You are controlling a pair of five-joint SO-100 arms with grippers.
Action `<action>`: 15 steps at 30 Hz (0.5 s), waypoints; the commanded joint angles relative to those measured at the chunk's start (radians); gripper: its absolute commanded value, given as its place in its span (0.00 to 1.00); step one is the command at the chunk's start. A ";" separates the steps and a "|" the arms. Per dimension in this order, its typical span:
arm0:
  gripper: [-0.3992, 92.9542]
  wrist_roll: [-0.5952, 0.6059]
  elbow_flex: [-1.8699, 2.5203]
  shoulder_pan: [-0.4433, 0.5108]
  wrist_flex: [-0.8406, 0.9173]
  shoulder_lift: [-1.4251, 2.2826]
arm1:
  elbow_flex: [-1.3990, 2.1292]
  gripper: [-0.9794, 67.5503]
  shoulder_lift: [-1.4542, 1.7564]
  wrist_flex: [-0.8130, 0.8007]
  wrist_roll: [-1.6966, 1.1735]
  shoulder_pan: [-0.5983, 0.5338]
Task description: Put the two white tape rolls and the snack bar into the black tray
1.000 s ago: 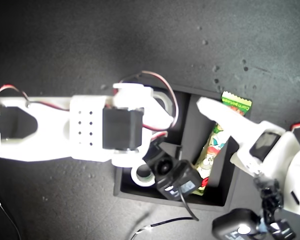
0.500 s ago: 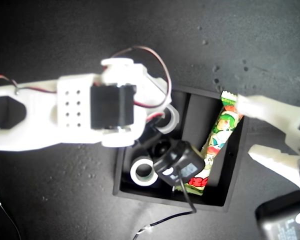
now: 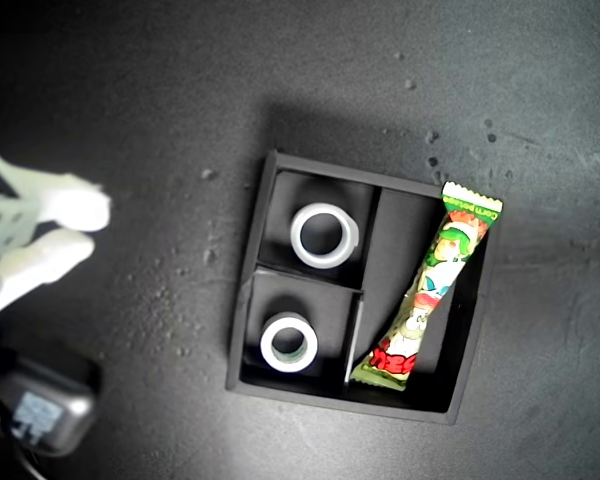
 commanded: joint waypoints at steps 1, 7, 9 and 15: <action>0.01 -0.046 0.342 0.014 -0.087 0.287 | 0.407 0.01 0.265 -0.055 -0.031 0.084; 0.01 -0.087 0.836 0.060 -0.307 0.581 | 0.836 0.01 0.500 -0.207 -0.071 0.121; 0.01 -0.112 0.985 0.084 -0.385 0.640 | 0.962 0.01 0.549 -0.282 -0.078 0.117; 0.01 -0.176 1.335 0.147 -0.526 0.879 | 1.388 0.00 0.976 -0.394 -0.055 0.092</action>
